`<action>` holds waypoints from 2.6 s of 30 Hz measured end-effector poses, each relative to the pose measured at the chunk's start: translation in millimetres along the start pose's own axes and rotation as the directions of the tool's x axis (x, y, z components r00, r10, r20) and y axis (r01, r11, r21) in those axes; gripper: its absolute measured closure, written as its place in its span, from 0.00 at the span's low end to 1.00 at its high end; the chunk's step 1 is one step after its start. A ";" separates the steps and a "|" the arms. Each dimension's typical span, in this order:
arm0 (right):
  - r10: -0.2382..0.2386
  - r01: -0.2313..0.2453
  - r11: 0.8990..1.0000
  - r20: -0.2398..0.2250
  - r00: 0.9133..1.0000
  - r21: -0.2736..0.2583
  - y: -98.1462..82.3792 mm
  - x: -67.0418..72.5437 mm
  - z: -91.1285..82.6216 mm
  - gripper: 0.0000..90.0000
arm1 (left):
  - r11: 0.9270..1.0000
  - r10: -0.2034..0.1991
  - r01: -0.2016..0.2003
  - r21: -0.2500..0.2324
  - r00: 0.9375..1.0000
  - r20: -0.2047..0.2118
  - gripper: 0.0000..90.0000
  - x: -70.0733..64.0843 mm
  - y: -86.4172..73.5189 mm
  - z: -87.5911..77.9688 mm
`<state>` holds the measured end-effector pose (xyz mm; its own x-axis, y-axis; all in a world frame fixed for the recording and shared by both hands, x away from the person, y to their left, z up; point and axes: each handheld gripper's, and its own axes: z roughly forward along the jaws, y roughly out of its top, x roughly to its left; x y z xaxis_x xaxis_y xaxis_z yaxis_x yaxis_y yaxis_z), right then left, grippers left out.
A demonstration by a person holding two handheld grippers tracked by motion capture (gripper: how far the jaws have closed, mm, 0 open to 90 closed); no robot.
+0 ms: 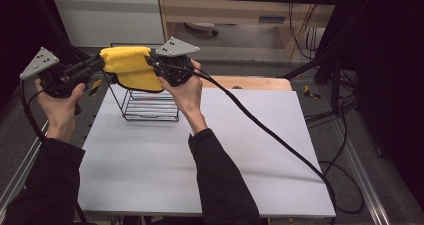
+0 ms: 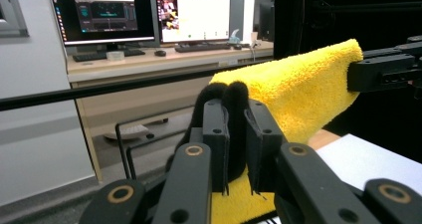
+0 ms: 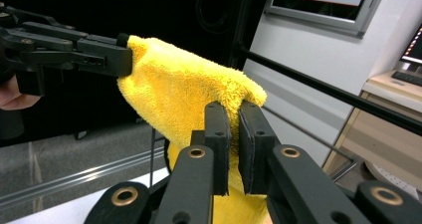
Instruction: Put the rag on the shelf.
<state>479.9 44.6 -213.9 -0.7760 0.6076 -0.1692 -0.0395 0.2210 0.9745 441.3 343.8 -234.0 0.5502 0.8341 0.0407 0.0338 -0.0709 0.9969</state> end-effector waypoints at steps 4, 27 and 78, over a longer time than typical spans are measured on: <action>-0.001 0.002 1.000 -0.014 1.000 0.023 -3.7 3.5 -1.5 0.94 | 0.999 0.007 -0.007 0.034 1.000 0.003 0.89 -4.1 -4.1 -3.2; -0.001 0.008 0.992 -0.059 0.998 0.129 -33.0 8.2 4.5 0.93 | 0.990 0.005 -0.004 0.141 1.000 -0.011 0.69 -11.8 -13.9 -14.5; 0.143 -0.156 0.965 0.075 0.987 0.209 -80.0 0.4 21.2 0.93 | 0.953 -0.110 0.113 0.283 0.994 -0.025 0.96 -1.1 -57.1 22.1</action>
<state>496.0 43.3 -295.1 -0.7246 0.6881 -0.0388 0.2141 0.2783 0.9363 457.1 334.8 -292.4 0.5222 0.8501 -0.0675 0.3299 -0.1284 0.9352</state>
